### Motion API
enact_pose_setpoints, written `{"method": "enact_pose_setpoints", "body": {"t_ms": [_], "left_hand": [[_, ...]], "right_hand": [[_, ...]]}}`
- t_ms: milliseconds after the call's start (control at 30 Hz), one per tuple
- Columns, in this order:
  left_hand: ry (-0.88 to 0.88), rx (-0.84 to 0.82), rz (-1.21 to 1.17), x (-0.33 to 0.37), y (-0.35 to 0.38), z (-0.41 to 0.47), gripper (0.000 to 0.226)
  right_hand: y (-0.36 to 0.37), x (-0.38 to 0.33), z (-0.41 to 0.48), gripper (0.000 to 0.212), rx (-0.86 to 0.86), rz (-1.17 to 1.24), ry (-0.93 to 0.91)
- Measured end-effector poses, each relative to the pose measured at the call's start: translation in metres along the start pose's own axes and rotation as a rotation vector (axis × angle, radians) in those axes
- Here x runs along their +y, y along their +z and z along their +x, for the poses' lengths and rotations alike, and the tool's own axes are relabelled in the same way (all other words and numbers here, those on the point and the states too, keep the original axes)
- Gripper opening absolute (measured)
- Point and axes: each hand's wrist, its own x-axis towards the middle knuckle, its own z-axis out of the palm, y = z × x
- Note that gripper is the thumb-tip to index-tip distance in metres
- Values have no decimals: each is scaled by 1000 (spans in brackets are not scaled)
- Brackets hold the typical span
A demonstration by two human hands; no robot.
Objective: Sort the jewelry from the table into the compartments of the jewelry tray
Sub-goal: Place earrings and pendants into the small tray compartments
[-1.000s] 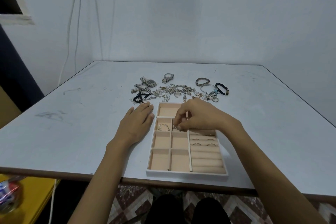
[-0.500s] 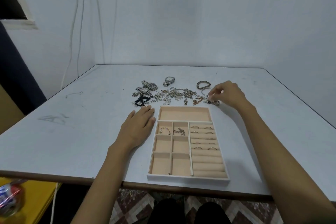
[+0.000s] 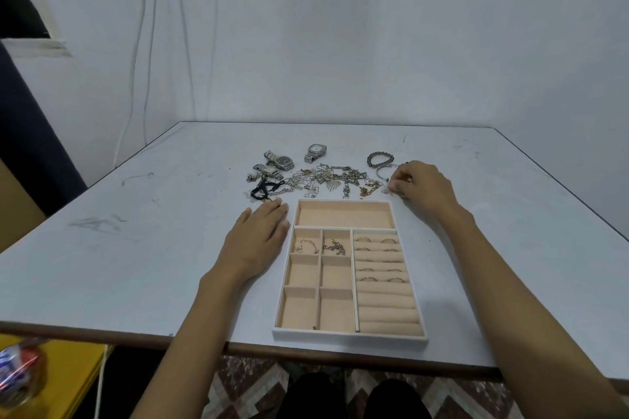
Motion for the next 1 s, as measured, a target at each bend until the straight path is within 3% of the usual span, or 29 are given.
{"method": "enact_pose_setpoints", "body": {"t_ms": [167,300,367,500,667,833,1000], "left_hand": [[-2,8,-51,-2,0,2,49],[-115,129,-393,5,-7,4,48],[-180,207,-502,11,-13,10,47],[-90,268,-488,39,-22,31,28],[76,101,-398,94,-19,67,26],[77,-108,-432,136,5,94,43],[13,-56,-696,154,18,108,43]], "right_hand": [[-1,1,1,8,106,589,114],[-8,0,-1,9,58,868,160],[-9,0,-1,9,39,919,168],[-9,0,0,8,31,1008,186],[-15,-6,-2,9,68,1107,130],[-22,-15,-4,8,30,1147,60],[-22,-12,-4,10,6,1138,12]]}}
